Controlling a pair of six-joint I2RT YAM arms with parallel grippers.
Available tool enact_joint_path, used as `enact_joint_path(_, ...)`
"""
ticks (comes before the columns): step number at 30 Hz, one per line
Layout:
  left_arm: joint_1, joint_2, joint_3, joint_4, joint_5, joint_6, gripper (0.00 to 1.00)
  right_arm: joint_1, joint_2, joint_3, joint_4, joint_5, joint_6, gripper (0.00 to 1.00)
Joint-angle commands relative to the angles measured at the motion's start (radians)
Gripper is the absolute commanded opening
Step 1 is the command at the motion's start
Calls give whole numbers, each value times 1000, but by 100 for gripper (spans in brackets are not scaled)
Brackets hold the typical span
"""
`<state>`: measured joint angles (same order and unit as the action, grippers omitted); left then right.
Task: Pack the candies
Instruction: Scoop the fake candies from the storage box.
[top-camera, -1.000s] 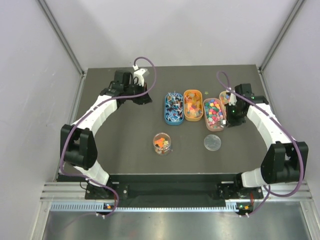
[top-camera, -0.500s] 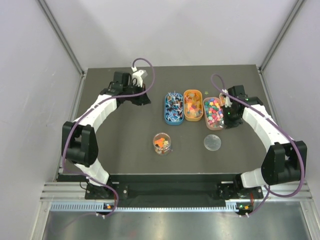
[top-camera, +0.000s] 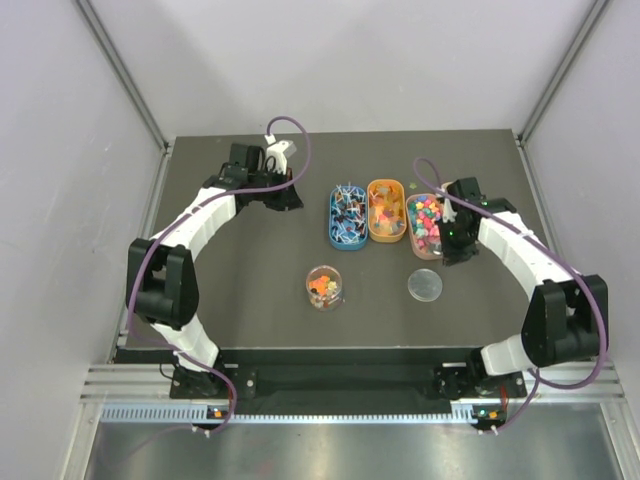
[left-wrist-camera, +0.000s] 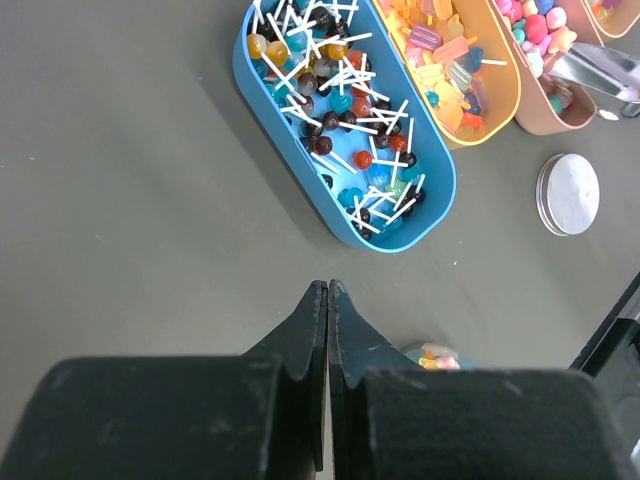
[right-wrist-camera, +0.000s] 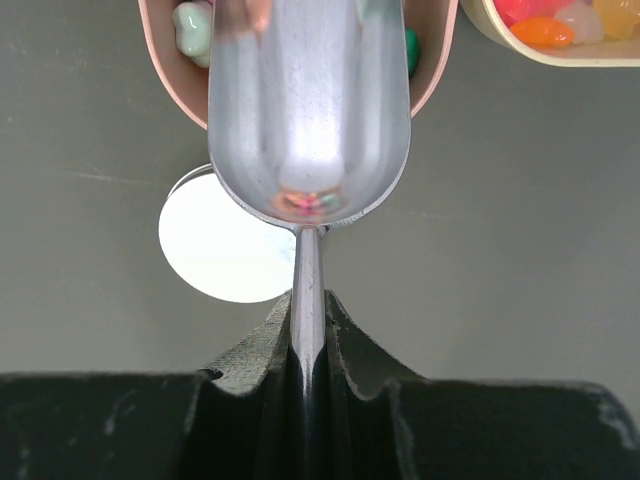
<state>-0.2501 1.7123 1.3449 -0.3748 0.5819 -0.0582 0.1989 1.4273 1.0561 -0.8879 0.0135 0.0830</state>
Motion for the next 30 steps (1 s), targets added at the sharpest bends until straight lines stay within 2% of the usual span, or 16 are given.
enact_joint_path(1, 5, -17, 30, 27, 22, -20, 0, 10, 38, 42, 10, -10, 11, 0)
enact_joint_path(17, 5, -34, -15, 30, 16, -32, 0, 8, 131, 62, 96, -32, 0, 0)
enact_joint_path(30, 5, -28, -30, 25, 10, -37, 0, 8, 264, 209, 130, -33, -12, 0)
